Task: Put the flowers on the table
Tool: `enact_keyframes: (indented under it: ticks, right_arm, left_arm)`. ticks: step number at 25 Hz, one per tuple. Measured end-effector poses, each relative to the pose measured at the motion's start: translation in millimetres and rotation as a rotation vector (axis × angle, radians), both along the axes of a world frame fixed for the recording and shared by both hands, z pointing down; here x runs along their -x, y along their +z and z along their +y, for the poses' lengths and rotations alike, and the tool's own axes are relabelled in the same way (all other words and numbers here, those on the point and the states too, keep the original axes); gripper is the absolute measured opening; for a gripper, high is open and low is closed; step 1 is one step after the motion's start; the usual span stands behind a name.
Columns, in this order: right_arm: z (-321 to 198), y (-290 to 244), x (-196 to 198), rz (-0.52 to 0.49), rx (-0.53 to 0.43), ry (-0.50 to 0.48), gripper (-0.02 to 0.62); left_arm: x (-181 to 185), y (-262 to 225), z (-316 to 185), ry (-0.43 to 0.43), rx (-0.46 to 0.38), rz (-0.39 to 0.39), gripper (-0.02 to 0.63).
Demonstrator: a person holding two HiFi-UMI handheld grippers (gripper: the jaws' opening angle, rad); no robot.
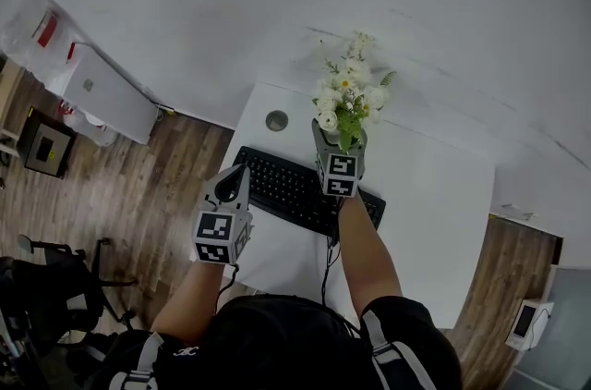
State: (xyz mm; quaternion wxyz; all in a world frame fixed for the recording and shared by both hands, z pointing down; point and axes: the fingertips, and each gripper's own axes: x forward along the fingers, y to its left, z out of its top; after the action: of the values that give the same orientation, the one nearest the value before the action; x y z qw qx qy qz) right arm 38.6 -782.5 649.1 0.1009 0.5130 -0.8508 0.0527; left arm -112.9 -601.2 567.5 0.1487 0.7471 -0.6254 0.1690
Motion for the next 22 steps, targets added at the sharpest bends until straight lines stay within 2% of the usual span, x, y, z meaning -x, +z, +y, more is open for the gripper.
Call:
enact_keyframes:
  ticks: [4,13,14,15,16,22]
  right_arm:
    - [-12.2,25.6,-0.5,0.004,0.033,0.005,0.37]
    - [-21.3,32.4,2.7,-0.015,0.013,0.038,0.376]
    - [-20.2,32.3,2.8,-0.028,0.02,0.034,0.382]
    - [-18.3,31.4,2.3,-0.042,0.027,0.029,0.421]
    - [-15.8,29.3,0.9,-0.054,0.031,0.029,0.433]
    - [12.7,4.6,-16.8,-0.082,0.02,0.067,0.433]
  left_arm:
    - [0.7,10.2,-11.5,-0.003,0.014,0.002,0.003]
    - [2.3,23.5,-21.4,-0.005,0.032,0.002,0.003]
    - [1.5,23.4,-20.7,-0.004,0.031,0.002,0.003]
    - [0.6,22.8,-19.8,-0.003,0.029,0.002,0.003]
    - [-0.2,21.5,-18.9,-0.002,0.027,0.004,0.003]
    - [-9.6,3.6,-10.3,0.021,-0.012,0.017,0.003]
